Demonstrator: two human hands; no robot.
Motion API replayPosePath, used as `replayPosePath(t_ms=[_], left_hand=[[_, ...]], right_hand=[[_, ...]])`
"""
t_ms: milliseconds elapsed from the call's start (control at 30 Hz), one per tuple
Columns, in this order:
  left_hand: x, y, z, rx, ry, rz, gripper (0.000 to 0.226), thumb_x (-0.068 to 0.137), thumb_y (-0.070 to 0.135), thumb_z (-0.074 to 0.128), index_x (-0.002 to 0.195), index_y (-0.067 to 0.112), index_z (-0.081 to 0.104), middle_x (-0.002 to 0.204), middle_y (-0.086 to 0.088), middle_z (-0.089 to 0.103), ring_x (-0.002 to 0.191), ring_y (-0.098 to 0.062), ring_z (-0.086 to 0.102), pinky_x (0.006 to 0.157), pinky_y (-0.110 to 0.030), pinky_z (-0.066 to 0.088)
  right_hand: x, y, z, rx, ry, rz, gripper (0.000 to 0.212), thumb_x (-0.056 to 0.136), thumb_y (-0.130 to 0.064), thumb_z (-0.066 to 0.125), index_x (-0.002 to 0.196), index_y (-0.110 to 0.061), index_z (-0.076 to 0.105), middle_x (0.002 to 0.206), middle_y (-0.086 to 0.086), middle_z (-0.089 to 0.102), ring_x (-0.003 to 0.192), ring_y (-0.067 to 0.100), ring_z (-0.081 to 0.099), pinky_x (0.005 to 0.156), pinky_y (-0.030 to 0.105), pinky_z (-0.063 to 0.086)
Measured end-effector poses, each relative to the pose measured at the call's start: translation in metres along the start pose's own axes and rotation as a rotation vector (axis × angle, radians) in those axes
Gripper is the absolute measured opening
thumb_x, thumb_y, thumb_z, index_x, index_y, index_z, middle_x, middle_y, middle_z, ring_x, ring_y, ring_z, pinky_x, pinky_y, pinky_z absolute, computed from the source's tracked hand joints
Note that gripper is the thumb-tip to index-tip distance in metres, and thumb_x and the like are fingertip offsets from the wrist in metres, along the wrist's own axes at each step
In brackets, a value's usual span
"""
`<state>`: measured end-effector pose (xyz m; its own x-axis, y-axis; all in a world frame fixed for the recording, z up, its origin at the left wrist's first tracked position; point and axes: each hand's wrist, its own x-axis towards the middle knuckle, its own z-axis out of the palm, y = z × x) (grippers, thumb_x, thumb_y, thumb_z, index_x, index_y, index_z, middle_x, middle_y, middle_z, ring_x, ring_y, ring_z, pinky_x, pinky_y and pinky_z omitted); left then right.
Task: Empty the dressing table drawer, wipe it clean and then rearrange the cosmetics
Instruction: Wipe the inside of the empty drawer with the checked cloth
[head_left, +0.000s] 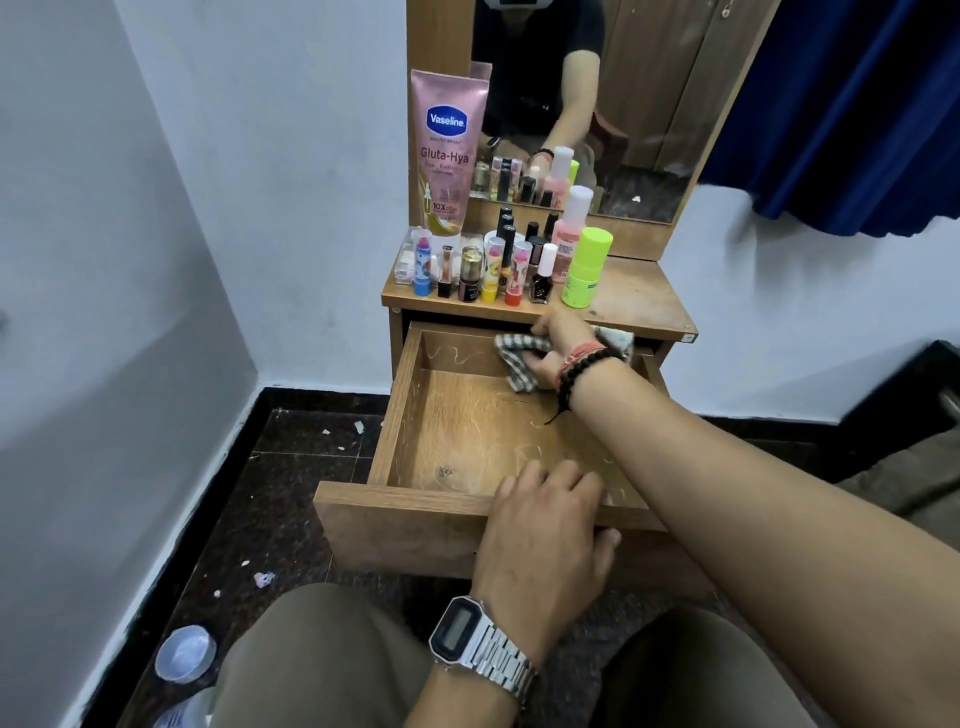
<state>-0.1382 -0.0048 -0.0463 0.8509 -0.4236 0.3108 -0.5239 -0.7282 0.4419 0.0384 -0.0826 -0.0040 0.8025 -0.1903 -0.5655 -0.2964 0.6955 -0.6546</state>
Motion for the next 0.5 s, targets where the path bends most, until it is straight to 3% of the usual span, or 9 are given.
replayPosePath(t_ms=[100, 233, 400, 500], left_hand=[[0.0, 0.0, 0.0, 0.004, 0.015, 0.01, 0.023, 0.086, 0.041, 0.055, 0.098, 0.022, 0.06, 0.104, 0.005, 0.057, 0.096, -0.021, 0.047, 0.081, -0.035, 0.038], [-0.001, 0.0, 0.0, 0.049, 0.023, 0.015, 0.022, 0.083, 0.036, 0.059, 0.078, 0.015, 0.062, 0.089, -0.004, 0.06, 0.092, -0.026, 0.05, 0.076, -0.037, 0.037], [-0.001, -0.001, 0.002, 0.014, 0.006, 0.0, 0.025, 0.088, 0.042, 0.051, 0.1, 0.021, 0.059, 0.106, 0.004, 0.055, 0.098, -0.02, 0.043, 0.083, -0.034, 0.033], [-0.002, 0.0, 0.002, -0.003, -0.001, 0.012, 0.022, 0.088, 0.042, 0.051, 0.101, 0.025, 0.052, 0.104, 0.006, 0.051, 0.099, -0.019, 0.042, 0.084, -0.035, 0.035]], right_hand=[[0.007, 0.024, 0.017, -0.114, -0.128, 0.063, 0.016, 0.095, 0.005, 0.036, 0.092, -0.009, 0.044, 0.138, 0.021, 0.042, 0.125, 0.034, 0.048, 0.102, 0.038, 0.047], [0.0, 0.039, 0.038, -0.142, -0.183, 0.112, 0.016, 0.089, 0.007, 0.044, 0.09, -0.008, 0.05, 0.122, 0.017, 0.048, 0.118, 0.027, 0.052, 0.102, 0.036, 0.047], [0.008, 0.025, 0.013, -0.054, -0.012, -0.046, 0.015, 0.091, 0.003, 0.046, 0.098, -0.008, 0.053, 0.118, 0.011, 0.045, 0.117, 0.026, 0.05, 0.101, 0.038, 0.046], [0.016, 0.011, -0.011, -0.049, 0.173, -0.173, 0.029, 0.09, 0.004, 0.049, 0.118, -0.001, 0.055, 0.098, 0.011, 0.055, 0.081, 0.019, 0.057, 0.071, 0.029, 0.052]])
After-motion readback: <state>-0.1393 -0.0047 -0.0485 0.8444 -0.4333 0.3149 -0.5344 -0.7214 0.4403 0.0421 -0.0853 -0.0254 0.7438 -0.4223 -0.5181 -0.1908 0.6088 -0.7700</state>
